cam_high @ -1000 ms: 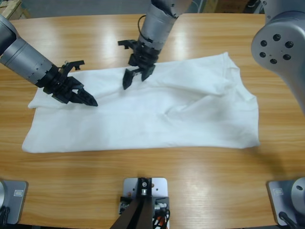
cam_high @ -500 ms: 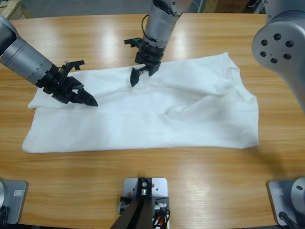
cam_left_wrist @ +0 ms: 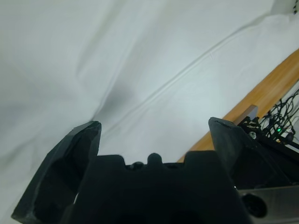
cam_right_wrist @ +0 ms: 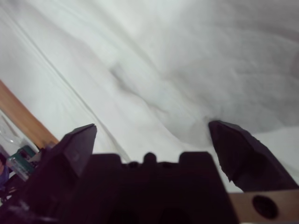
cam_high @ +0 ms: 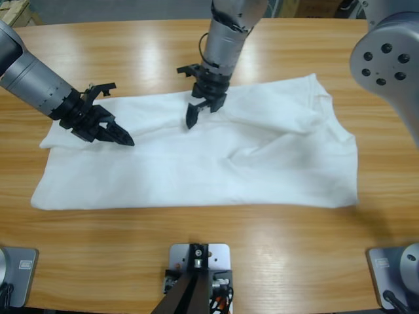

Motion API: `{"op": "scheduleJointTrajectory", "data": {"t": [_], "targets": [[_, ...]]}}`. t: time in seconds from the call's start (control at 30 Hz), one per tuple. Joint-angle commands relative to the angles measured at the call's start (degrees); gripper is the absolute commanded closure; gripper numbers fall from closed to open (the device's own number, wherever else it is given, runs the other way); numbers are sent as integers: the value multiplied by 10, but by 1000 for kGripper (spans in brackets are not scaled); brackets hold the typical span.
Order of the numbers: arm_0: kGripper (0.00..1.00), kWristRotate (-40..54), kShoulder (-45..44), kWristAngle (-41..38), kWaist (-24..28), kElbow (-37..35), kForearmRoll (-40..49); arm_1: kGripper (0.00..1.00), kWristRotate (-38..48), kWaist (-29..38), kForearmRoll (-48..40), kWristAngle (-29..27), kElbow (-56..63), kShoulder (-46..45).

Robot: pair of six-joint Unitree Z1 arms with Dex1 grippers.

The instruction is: Fold clothes

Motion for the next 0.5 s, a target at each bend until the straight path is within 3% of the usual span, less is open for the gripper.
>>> {"op": "scheduleJointTrajectory", "data": {"t": [0.03,0.5], "targets": [[105,-5,22,4,0,16,-8,0,-6,-2,46,3,66,-13],[105,-5,21,4,3,16,-7,0,55,55,47,3,89,-29]]}}
